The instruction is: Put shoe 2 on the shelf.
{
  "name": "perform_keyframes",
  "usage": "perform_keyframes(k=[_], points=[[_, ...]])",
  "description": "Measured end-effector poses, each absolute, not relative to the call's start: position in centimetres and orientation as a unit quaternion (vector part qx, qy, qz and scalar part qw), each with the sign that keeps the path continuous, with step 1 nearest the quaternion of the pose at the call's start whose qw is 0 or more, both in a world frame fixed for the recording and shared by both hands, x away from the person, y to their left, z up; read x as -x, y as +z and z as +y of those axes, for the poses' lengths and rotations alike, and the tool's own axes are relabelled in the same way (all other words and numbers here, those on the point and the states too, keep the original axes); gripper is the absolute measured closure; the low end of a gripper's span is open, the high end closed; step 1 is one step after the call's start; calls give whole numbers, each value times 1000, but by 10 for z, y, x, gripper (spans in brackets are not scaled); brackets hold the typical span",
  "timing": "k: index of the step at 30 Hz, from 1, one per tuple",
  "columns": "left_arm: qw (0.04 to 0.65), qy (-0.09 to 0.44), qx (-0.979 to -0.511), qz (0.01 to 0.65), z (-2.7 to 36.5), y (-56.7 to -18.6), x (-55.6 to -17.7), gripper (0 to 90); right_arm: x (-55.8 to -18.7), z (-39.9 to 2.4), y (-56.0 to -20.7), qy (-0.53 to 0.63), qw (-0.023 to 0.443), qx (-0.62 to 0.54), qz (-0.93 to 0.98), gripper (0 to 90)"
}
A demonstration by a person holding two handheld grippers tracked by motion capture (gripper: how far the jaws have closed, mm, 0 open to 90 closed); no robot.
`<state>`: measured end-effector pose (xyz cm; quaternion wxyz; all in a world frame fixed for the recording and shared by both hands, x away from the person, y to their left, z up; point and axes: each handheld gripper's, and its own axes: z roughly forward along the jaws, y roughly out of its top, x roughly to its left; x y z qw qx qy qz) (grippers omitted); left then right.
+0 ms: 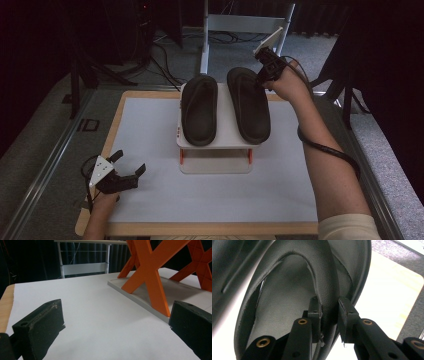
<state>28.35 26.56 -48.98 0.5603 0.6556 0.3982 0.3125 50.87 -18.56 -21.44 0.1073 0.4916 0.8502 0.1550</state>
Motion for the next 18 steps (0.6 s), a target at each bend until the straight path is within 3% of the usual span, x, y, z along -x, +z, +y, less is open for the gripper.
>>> perform_keyframes(k=[11,18], points=[[561,312,-656,398,266,-490,-283,0,-512,-161,-224,151,87,-486,857,745],[562,310,-656,397,266,-490,-283,0,-511,-152,-231,129,100,-483,860,745]])
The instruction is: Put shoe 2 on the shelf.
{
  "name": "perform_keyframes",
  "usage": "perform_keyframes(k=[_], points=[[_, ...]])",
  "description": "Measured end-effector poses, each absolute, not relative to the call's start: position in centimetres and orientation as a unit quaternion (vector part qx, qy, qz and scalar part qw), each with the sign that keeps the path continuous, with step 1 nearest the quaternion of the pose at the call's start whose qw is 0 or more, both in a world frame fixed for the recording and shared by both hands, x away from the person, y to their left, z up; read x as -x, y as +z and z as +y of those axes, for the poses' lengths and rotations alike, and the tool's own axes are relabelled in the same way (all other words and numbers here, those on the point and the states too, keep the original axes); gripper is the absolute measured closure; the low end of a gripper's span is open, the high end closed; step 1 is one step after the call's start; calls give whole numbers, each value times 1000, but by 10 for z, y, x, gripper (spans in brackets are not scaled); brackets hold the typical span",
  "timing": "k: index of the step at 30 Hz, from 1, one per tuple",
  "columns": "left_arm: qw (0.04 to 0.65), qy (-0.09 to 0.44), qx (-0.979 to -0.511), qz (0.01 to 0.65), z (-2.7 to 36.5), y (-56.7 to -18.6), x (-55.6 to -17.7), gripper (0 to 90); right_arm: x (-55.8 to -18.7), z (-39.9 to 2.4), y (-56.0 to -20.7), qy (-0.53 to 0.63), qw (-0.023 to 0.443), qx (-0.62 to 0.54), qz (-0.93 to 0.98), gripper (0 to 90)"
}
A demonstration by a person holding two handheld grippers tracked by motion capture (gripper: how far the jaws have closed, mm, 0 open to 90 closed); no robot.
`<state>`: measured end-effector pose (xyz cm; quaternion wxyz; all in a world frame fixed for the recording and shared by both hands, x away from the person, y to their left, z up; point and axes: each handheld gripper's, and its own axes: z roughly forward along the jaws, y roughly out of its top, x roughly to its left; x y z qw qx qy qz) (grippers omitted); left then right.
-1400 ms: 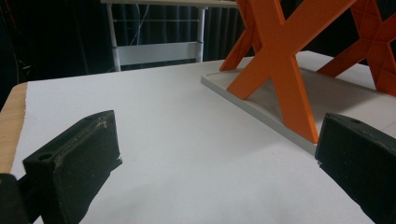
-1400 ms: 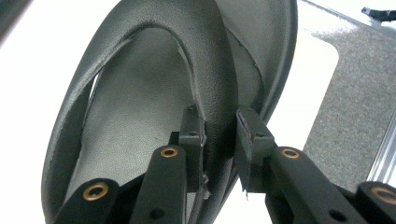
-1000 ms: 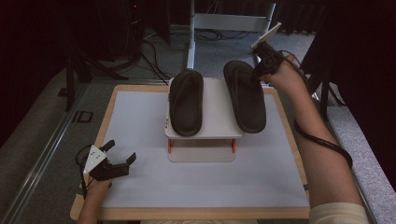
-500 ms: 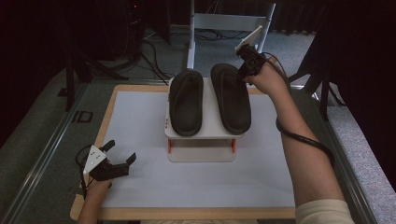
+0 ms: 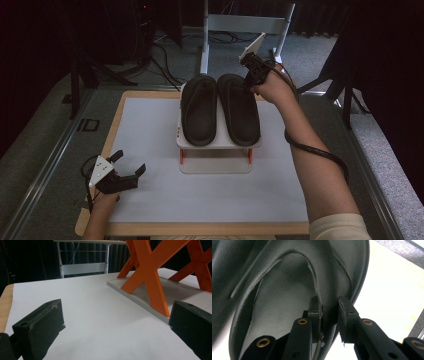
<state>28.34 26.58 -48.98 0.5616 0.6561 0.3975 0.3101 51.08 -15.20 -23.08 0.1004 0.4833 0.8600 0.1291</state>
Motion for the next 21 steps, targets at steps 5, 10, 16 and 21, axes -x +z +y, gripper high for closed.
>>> perform_keyframes(k=[5,10,16,21], points=[[562,310,-656,397,266,-490,-283,0,-511,-152,-233,126,99,-486,859,745],[562,308,-656,398,266,-490,-284,0,-512,-153,-237,128,96,-487,859,743],[562,307,-656,399,266,-490,-284,0,-509,-151,-238,128,80,-477,866,707],[563,306,-656,399,266,-490,-284,0,-503,-151,-237,147,63,-467,870,661]])
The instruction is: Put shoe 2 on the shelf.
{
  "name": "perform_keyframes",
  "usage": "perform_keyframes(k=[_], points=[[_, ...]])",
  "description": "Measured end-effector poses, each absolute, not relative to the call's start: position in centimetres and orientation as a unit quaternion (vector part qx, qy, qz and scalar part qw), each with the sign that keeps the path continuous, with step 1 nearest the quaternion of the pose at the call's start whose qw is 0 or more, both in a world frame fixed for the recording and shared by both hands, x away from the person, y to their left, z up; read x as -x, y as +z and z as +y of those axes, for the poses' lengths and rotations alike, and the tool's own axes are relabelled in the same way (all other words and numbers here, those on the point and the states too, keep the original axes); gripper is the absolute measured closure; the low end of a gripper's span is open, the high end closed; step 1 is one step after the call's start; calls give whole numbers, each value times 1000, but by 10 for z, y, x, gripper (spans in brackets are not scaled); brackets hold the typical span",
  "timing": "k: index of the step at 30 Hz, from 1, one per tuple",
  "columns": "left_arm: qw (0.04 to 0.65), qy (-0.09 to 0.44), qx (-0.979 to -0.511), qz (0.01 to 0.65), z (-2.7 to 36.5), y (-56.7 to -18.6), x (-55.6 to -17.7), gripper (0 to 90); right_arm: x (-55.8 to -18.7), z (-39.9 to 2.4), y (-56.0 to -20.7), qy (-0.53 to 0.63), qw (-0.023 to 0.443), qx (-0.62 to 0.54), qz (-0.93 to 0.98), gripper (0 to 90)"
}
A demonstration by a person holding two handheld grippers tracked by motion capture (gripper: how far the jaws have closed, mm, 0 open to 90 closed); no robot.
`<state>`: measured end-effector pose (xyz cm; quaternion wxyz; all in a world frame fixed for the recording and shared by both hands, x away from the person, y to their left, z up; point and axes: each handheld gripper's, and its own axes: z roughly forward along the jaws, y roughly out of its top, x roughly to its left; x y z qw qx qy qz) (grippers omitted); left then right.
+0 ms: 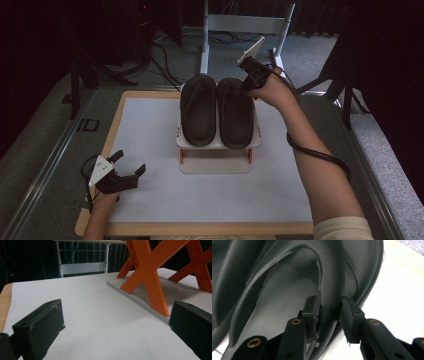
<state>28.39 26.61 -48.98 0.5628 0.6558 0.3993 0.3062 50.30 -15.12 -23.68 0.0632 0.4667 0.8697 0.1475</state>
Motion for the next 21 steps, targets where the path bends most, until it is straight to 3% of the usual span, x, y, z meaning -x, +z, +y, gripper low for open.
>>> perform_keyframes(k=[13,15,18,21], points=[[564,303,-656,399,266,-490,-284,0,-503,-151,-241,162,45,-468,867,627],[564,303,-656,399,266,-490,-284,0,-503,-152,-241,170,47,-465,868,562],[564,303,-656,399,266,-490,-284,0,-503,-152,-241,175,49,-462,868,533],[565,302,-656,399,266,-490,-284,0,-501,-155,-237,193,56,-458,866,426]])
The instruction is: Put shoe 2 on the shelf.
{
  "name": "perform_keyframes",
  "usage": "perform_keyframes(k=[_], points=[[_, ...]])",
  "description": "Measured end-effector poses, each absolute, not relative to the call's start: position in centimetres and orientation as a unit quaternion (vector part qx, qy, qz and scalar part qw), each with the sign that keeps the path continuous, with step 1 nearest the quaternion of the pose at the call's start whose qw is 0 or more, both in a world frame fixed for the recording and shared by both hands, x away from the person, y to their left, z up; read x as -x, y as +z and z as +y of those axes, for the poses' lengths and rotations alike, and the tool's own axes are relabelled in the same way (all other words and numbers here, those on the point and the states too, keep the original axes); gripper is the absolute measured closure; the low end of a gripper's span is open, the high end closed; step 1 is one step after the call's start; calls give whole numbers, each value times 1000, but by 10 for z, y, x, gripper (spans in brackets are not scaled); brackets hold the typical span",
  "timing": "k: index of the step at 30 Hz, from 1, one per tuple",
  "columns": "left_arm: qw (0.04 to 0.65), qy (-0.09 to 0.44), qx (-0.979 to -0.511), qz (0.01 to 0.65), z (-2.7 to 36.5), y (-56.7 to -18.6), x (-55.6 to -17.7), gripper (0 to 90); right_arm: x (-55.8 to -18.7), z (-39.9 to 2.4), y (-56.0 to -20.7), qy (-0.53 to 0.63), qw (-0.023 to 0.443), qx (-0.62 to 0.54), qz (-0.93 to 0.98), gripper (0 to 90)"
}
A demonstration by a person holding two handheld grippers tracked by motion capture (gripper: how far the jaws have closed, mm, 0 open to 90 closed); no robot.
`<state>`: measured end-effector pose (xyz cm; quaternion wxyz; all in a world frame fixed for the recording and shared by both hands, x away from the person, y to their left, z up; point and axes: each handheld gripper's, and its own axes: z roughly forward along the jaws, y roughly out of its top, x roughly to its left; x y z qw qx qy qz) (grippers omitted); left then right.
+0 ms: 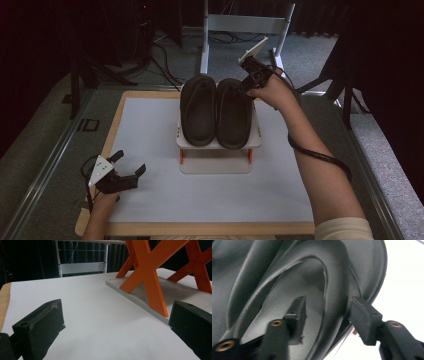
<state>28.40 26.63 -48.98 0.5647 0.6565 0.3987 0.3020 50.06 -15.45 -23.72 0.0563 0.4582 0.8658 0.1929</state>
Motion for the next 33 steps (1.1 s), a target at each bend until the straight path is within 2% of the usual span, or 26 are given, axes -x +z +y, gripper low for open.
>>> perform_keyframes(k=[3,6,13,26,33], points=[[565,302,-656,399,266,-490,-284,0,-499,-157,-234,202,62,-455,865,379],[564,302,-656,399,266,-490,-284,0,-497,-163,-229,217,61,-456,861,291],[564,303,-656,400,266,-490,-284,0,-489,-178,-223,237,82,-439,863,243],[564,303,-656,400,266,-490,-284,0,-467,-213,-224,283,110,-416,857,212],[564,303,-656,400,266,-490,-284,0,-460,-234,-235,292,109,-418,854,210]])
